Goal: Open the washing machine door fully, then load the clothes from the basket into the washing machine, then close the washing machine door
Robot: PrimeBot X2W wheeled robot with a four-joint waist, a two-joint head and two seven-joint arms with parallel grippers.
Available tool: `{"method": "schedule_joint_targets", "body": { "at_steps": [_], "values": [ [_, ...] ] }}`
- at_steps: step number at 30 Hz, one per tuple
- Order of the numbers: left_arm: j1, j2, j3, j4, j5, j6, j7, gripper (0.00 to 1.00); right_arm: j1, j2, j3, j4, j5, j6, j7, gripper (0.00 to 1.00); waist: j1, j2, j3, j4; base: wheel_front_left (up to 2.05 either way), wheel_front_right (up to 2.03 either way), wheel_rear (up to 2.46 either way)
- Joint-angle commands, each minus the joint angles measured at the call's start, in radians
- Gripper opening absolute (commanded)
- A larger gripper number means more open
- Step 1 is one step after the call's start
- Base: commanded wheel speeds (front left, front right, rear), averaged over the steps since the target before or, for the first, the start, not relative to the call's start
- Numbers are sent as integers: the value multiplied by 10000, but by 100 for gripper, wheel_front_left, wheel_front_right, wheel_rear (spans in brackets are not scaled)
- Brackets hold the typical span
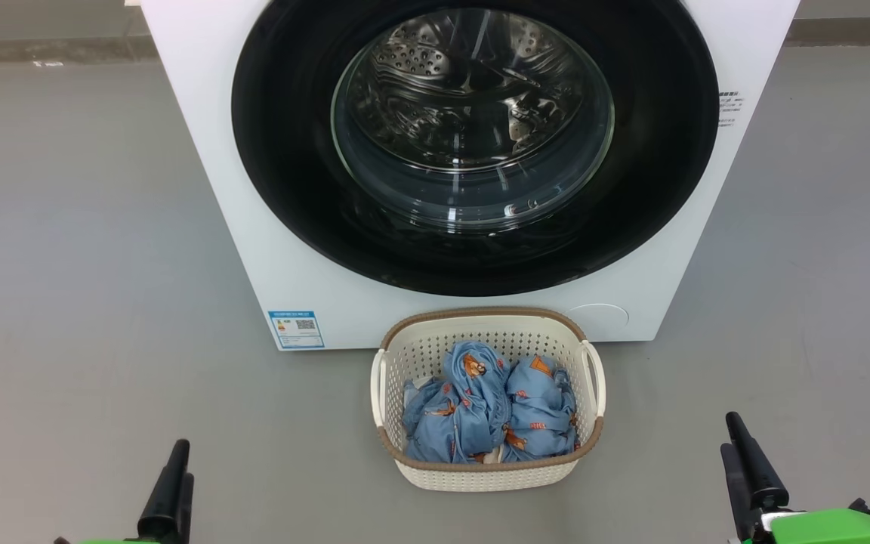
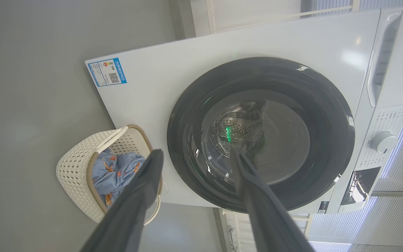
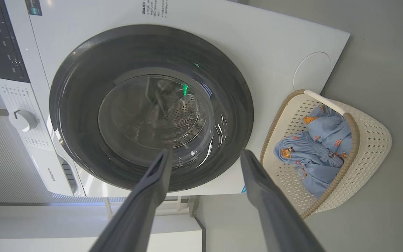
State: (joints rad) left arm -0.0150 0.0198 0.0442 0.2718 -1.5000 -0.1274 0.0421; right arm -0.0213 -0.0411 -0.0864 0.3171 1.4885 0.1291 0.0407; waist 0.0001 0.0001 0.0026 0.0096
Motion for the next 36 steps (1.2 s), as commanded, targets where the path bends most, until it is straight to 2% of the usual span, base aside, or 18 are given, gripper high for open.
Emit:
{"method": "schedule_joint_targets", "body": {
  "at_steps": [1,36],
  "values": [
    [-96,198,80,-369,306,-8,-112,100,-275,-151,114,-297,-302,3,-113,100,-1,-1,2,7,0,0,0],
    [214,221,-315,-1364,4682,-17,-1111,100,-329,-459,882,-140,-4435,7,-1106,100,-1,-1,12,161,0,0,0]
  ]
}}
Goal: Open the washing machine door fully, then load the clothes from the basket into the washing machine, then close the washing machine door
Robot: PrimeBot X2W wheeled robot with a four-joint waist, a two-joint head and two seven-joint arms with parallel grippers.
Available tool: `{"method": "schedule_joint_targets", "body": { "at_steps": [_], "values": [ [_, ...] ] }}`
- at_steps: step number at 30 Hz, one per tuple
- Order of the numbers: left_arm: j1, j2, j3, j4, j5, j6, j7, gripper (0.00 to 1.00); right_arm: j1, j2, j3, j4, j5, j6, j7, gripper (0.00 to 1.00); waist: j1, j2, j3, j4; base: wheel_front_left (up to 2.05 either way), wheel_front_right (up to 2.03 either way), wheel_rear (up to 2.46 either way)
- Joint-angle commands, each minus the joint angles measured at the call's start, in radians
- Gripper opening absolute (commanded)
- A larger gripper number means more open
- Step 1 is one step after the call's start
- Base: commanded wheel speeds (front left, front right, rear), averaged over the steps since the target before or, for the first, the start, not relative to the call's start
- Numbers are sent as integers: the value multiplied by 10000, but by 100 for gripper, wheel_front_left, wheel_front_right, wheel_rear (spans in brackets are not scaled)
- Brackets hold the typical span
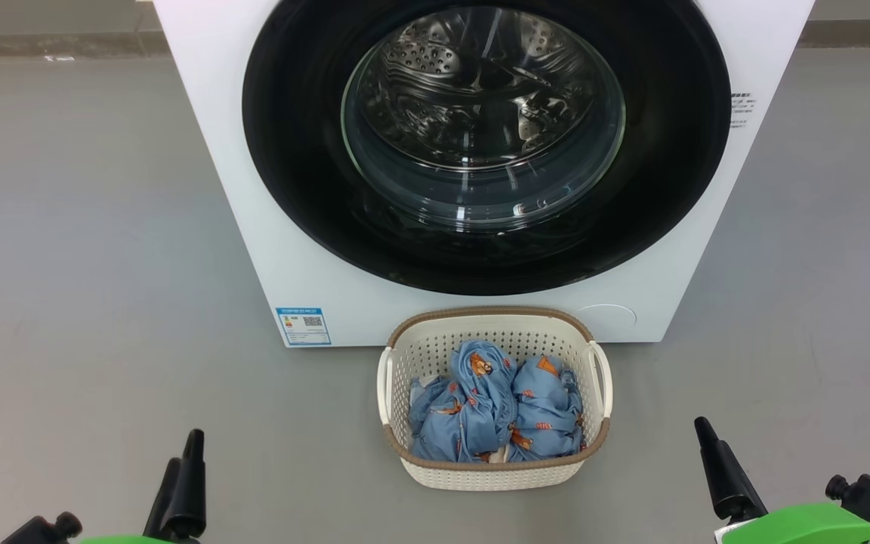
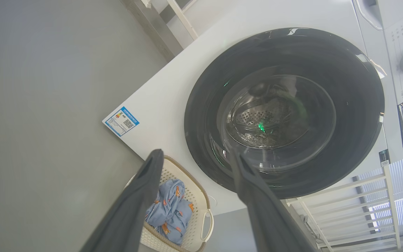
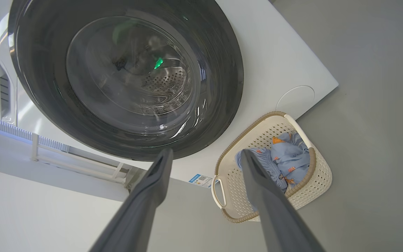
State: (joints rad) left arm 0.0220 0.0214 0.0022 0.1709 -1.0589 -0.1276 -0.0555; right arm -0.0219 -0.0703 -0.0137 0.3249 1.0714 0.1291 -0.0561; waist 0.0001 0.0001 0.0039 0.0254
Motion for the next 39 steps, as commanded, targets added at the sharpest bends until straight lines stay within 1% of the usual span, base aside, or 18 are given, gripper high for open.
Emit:
{"method": "schedule_joint_targets", "body": {
  "at_steps": [1,27,39],
  "values": [
    [-149,207,91,-380,379,-15,-164,100,-324,-170,171,-207,-371,8,-167,100,-1,-1,0,6,0,0,0],
    [-28,236,-60,-985,3036,-21,-898,100,-408,-257,491,-128,-2985,11,-898,100,-1,-1,129,-2,0,0,0],
    [9,255,-197,-1232,4397,-24,-1251,100,-433,-283,450,-71,-4369,12,-1249,100,-1,-1,217,-51,0,0,0]
  ]
}}
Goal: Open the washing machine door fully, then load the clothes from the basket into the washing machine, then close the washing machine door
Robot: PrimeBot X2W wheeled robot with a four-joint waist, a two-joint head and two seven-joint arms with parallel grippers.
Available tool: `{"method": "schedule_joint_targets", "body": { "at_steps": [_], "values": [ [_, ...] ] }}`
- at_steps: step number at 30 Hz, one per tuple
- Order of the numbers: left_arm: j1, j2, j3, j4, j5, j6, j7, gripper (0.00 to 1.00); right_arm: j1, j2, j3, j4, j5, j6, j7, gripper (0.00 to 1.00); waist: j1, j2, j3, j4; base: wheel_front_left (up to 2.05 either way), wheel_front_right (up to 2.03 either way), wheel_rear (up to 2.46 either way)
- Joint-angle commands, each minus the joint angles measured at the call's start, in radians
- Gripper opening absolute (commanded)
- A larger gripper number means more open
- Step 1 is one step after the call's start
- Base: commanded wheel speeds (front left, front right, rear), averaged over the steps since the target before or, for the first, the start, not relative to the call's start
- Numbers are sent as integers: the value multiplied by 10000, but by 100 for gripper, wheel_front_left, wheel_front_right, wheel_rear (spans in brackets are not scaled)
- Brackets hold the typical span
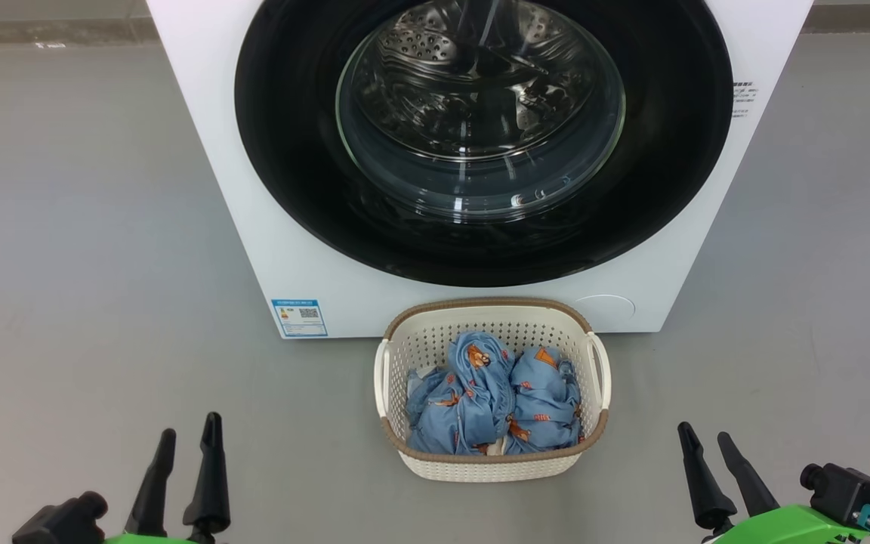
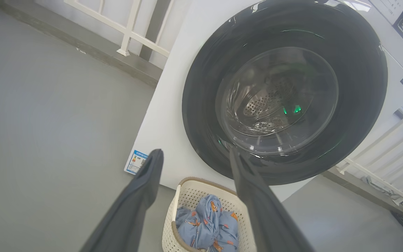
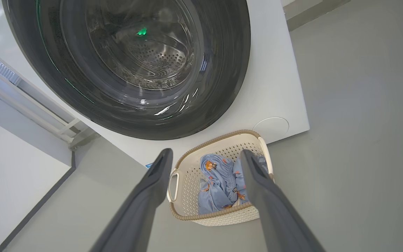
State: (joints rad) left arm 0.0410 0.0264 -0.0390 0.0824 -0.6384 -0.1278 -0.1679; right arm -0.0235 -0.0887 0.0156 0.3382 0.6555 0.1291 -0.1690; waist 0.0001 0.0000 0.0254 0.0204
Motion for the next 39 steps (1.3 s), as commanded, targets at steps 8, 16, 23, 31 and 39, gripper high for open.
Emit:
{"method": "schedule_joint_targets", "body": {
  "at_steps": [8,16,23,31,39],
  "values": [
    [-107,226,156,-430,1264,-24,-392,100,-382,-140,117,-118,-1443,13,-383,100,-1,0,10,-18,0,0,0],
    [-67,249,110,-480,2116,-26,-626,100,-343,-147,104,-78,-2374,14,-616,100,-1,0,22,-42,0,0,0],
    [-78,264,103,-482,2833,-28,-832,100,-286,-140,-117,-57,-3246,15,-820,100,-1,0,94,-60,0,0,0],
    [-105,284,177,-356,3282,-29,-939,100,-254,-60,-412,-56,-3903,16,-927,100,-1,0,155,-94,0,0,0],
    [-219,283,294,-42,3389,-29,-939,100,-214,59,-690,-144,-4127,16,-927,100,-1,0,206,-91,0,0,0]
  ]
}}
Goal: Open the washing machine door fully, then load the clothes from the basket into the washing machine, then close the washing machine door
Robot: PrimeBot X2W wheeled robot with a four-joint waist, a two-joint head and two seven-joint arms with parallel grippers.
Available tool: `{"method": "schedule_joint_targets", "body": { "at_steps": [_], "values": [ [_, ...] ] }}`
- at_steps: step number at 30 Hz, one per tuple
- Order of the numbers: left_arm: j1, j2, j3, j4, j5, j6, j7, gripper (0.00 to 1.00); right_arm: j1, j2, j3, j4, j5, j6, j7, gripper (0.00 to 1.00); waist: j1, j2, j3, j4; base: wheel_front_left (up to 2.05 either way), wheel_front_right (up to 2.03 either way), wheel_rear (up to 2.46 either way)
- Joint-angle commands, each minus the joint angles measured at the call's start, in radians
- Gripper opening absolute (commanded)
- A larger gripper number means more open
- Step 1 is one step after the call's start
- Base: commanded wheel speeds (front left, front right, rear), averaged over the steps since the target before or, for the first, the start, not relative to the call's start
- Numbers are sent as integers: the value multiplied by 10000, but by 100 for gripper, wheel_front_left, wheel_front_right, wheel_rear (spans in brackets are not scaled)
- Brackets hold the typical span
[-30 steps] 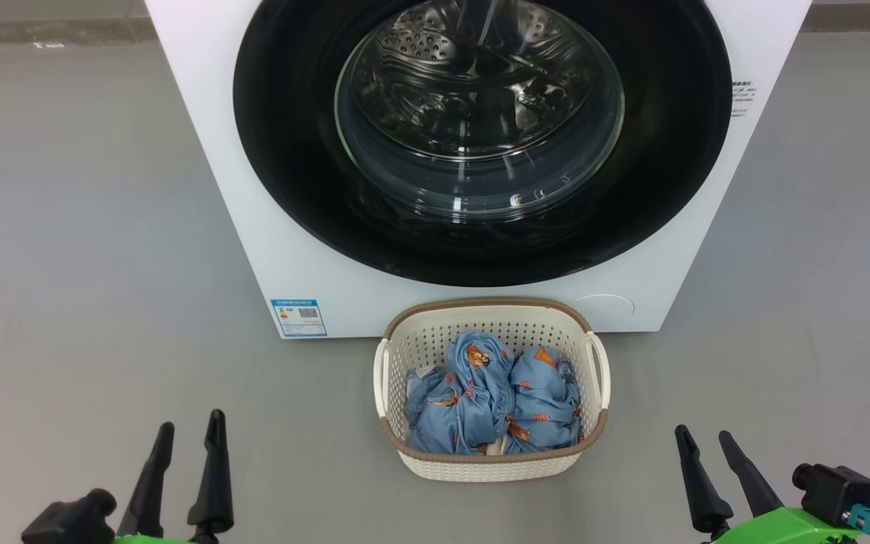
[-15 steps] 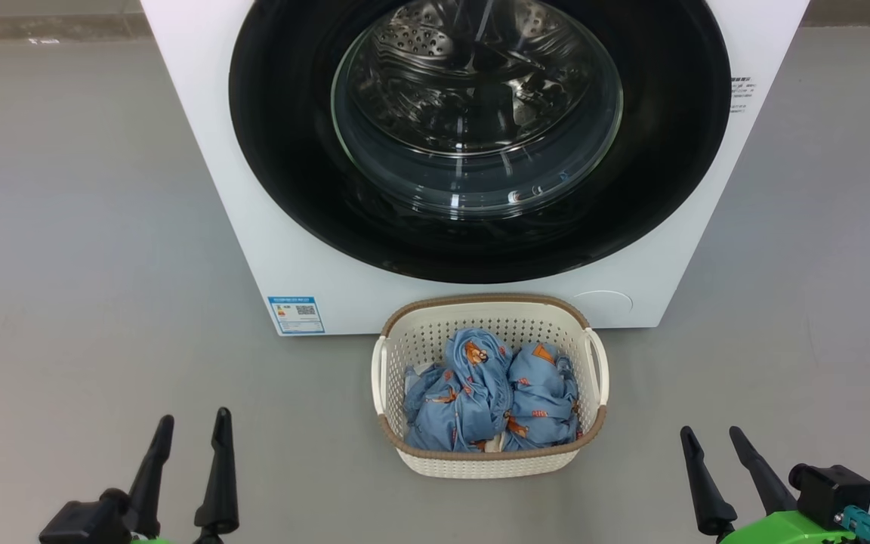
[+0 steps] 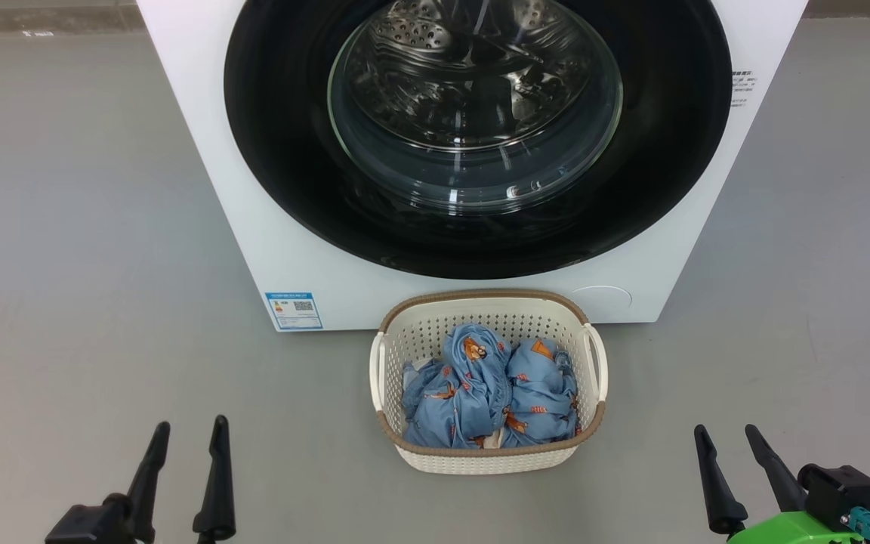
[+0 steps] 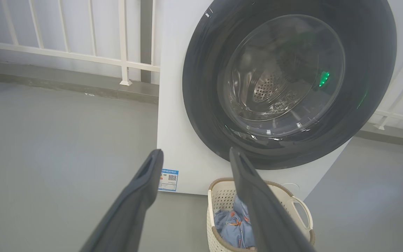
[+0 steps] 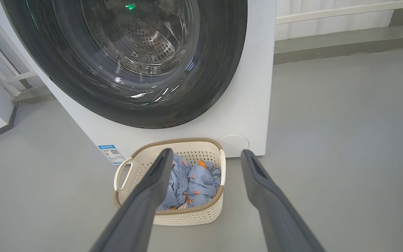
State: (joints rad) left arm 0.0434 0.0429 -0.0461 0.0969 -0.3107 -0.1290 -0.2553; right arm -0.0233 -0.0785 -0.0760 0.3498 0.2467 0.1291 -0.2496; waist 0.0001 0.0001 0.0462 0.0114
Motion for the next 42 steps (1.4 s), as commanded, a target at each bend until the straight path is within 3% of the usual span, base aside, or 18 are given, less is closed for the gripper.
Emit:
{"method": "schedule_joint_targets", "body": {
  "at_steps": [1,23,42],
  "values": [
    [-245,117,387,-143,104,-17,-65,100,-207,-29,195,-270,-46,16,-122,100,-1,-1,-2,-2,0,0,0],
    [-513,100,619,390,423,-17,-65,100,-240,104,-58,-416,-188,16,-122,100,-1,-1,127,-39,9,9,-17],
    [-619,81,760,436,352,-17,-65,100,-376,127,-129,-444,-235,16,-122,100,-1,-1,206,-63,107,107,-214]
  ]
}}
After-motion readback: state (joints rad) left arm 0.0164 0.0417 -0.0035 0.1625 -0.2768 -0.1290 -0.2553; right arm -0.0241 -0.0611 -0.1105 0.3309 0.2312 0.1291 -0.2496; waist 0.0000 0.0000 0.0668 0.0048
